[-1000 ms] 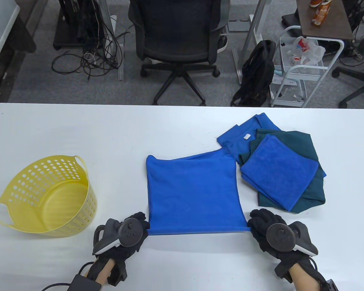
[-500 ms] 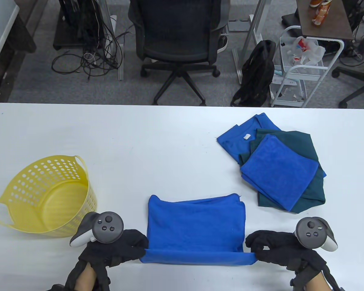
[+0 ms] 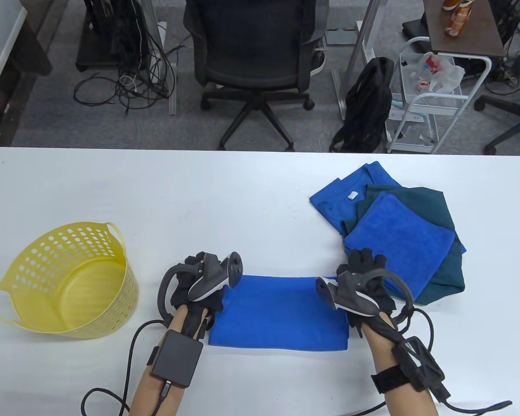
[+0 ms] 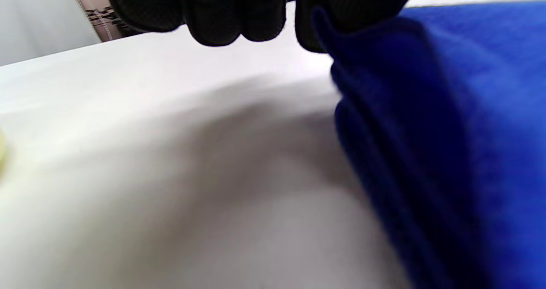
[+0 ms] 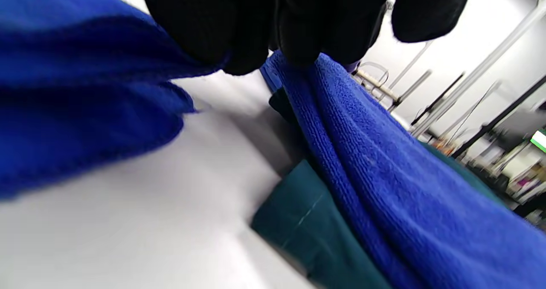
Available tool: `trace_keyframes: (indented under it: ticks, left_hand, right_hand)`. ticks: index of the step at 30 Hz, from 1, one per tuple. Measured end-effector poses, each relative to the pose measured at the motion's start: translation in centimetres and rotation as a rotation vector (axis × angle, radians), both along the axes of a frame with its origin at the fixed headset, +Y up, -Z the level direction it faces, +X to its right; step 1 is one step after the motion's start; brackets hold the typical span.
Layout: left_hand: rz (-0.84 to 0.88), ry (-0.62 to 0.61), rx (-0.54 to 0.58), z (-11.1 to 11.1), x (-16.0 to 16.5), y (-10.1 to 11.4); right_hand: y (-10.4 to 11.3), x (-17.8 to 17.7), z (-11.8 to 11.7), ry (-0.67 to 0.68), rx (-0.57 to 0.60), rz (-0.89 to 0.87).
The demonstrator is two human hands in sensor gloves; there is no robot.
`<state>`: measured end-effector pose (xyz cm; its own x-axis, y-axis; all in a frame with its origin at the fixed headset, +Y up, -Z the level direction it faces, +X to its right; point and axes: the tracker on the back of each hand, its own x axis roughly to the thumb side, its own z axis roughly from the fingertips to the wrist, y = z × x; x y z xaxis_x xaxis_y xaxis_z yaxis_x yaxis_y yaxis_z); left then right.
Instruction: Fold and stack clothes and towels from laundry basket
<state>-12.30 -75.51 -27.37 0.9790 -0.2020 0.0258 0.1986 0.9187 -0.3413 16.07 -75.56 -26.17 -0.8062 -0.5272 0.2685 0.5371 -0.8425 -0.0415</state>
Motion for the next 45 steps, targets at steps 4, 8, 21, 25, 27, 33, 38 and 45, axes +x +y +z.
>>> trace_keyframes:
  ticks: [4, 8, 21, 25, 27, 33, 38, 45]
  left_hand:
    - [0.017, -0.039, 0.053, 1.3, -0.9, 0.9]
    - [0.174, -0.122, 0.192, 5.2, -1.6, 3.6]
    - [0.321, -0.213, 0.326, 11.7, -2.0, 3.1]
    - [0.3, -0.231, 0.324, 12.0, -2.1, 2.5]
    - [0.328, -0.226, 0.294, 12.1, -2.2, 2.0]
    - [0.369, -0.215, 0.264, 12.3, -2.9, 1.6]
    - [0.398, -0.199, 0.256, 12.3, -3.7, 1.6]
    - [0.384, -0.195, 0.238, 12.2, -3.5, 1.4]
  right_hand:
    - [2.3, 1.2, 1.1, -0.054, 0.075, -0.196]
    - [3.9, 3.8, 3.5, -0.241, -0.025, -0.489]
    - [-1.7, 0.3, 4.0, -0.709, -0.319, -0.621]
    - [-2.4, -1.6, 4.5, -0.747, -0.235, -0.555]
    - [-2.7, -2.2, 4.7, -0.734, -0.226, -0.517]
    - [-2.5, -0.9, 5.3, -0.707, -0.337, -0.741]
    - [-0.9, 2.9, 6.2, -0.552, -0.491, -1.277]
    - [-4.1, 7.7, 6.8, -0.376, -0.779, -1.672]
